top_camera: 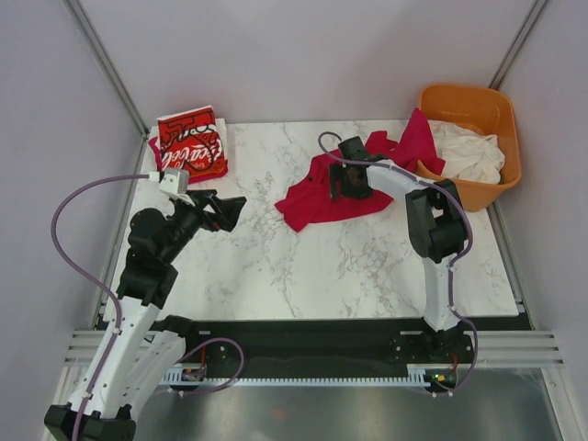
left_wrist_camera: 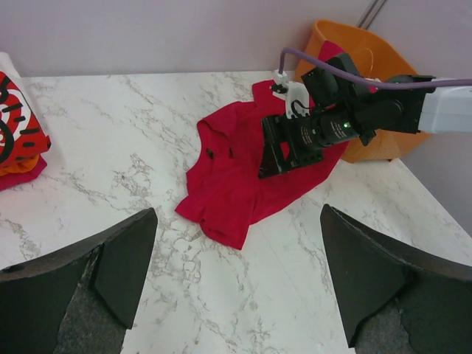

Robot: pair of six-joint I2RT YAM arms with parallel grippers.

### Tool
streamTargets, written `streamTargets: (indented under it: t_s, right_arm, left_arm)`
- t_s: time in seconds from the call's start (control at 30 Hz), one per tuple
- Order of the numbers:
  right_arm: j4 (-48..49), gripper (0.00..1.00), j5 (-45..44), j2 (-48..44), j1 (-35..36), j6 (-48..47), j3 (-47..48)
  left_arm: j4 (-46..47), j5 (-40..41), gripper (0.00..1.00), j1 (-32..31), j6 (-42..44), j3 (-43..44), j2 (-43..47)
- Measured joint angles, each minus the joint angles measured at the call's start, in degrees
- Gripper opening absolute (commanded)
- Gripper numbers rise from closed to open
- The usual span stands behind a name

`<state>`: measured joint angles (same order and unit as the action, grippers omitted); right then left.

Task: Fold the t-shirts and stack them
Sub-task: Move the tshirt to the center of the board

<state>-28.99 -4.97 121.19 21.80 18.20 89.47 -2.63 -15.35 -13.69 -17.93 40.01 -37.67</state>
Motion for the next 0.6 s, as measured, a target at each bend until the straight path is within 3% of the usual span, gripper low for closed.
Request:
streamTargets:
  t_s: [0.03, 0.07, 0.13, 0.17, 0.37, 0.6]
  right_arm:
    - [-0.7, 0.73, 0.0, 0.8, 0.2, 0.0, 1.8]
    - [-0.9, 0.48, 0.0, 1.6, 0.5, 0.0, 3.3]
    - [-1.0, 0.27, 0.2, 2.6, 0.9, -0.2, 5.4]
    - [-1.0, 0.03, 0.2, 3.1, 1.2, 0.0, 5.9]
    - [-2.9, 0.0, 0.1, 4.9, 4.4, 0.7, 8.0]
    - [-5.6, 0.0, 1.8, 6.3, 12.9, 3.2, 21.3]
  left_arm:
    - [0.0, 0.0, 1.0, 0.0, 0.0, 0.0, 0.1]
    - [0.0, 0.0, 1.0, 0.0, 0.0, 0.0, 0.2]
    - [0.0, 0.0, 1.0, 0.0, 0.0, 0.0, 0.2]
    - [0.0, 0.0, 1.0, 0.0, 0.0, 0.0, 0.1]
    - [0.0, 0.0, 1.0, 0.0, 0.0, 0.0, -0.2]
    - [-0.4, 1.6, 1.0, 0.0, 0.0, 0.0, 0.2]
